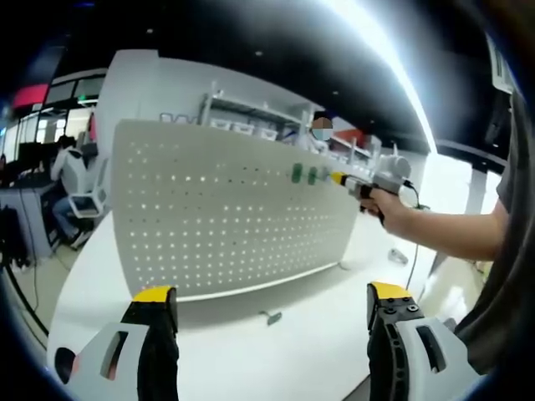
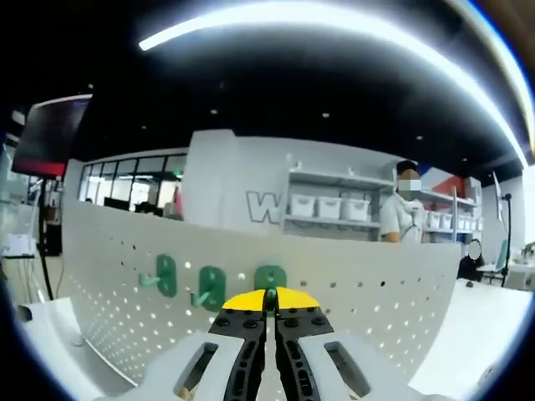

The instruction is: Insert the hook assembly into the mounting plate slot until the hook locks in place.

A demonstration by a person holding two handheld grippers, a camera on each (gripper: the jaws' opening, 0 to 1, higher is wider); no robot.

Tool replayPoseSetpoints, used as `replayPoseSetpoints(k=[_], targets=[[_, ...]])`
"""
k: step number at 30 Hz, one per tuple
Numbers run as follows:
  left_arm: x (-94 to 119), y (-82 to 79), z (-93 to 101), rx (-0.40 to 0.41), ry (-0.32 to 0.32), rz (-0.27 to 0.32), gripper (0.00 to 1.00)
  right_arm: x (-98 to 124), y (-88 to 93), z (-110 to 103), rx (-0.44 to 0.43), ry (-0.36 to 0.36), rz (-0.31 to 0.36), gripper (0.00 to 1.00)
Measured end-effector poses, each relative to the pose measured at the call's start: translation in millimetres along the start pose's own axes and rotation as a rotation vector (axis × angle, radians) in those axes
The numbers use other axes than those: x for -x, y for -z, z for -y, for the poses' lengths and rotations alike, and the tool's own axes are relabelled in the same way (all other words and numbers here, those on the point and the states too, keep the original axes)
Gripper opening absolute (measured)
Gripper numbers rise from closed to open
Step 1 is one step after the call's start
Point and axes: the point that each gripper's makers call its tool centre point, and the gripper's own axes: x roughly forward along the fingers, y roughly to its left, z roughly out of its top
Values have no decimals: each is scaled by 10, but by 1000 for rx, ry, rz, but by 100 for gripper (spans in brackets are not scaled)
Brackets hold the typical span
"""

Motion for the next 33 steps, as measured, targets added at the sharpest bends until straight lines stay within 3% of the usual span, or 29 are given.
replayPoseSetpoints(k=[15,33], targets=[[-14,-44,-21,-9,-2,2,95,-15,39,3,-26,14,73,0],[-16,2,-52,-9,-11,-11,94,-32,115,-38,-5,27,66,0]])
